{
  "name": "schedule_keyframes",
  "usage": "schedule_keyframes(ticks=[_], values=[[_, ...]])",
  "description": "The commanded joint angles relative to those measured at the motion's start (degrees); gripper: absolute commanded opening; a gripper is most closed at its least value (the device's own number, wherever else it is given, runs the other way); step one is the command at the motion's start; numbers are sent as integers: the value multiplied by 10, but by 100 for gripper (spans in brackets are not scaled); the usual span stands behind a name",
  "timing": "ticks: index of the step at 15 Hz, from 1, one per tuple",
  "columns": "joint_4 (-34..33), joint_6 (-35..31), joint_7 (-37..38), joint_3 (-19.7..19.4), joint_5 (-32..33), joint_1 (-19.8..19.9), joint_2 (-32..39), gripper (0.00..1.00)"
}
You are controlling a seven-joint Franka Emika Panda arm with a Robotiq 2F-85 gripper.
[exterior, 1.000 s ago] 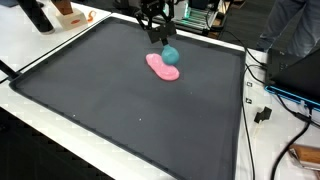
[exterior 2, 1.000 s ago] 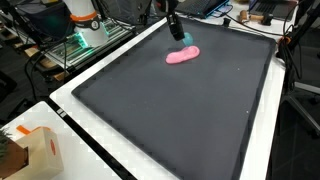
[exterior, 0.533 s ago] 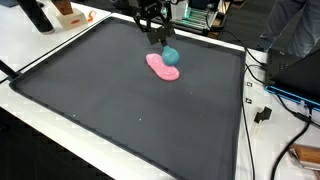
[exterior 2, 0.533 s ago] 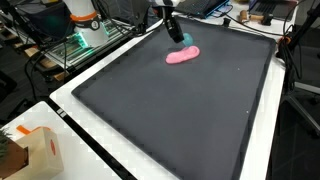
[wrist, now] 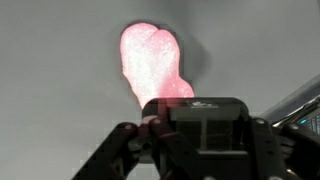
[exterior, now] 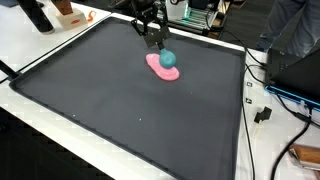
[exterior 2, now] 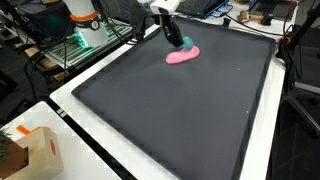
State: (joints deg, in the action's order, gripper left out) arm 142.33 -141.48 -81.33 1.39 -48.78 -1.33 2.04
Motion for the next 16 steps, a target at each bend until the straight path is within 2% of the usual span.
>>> schedule_keyframes(ticks=[1, 7, 16], values=[[0, -14, -46, 1, -43, 6, 17, 35], [-3, -25, -77, 3, -79, 9, 47, 35], [-7, -32, -78, 4, -71, 12, 75, 35]])
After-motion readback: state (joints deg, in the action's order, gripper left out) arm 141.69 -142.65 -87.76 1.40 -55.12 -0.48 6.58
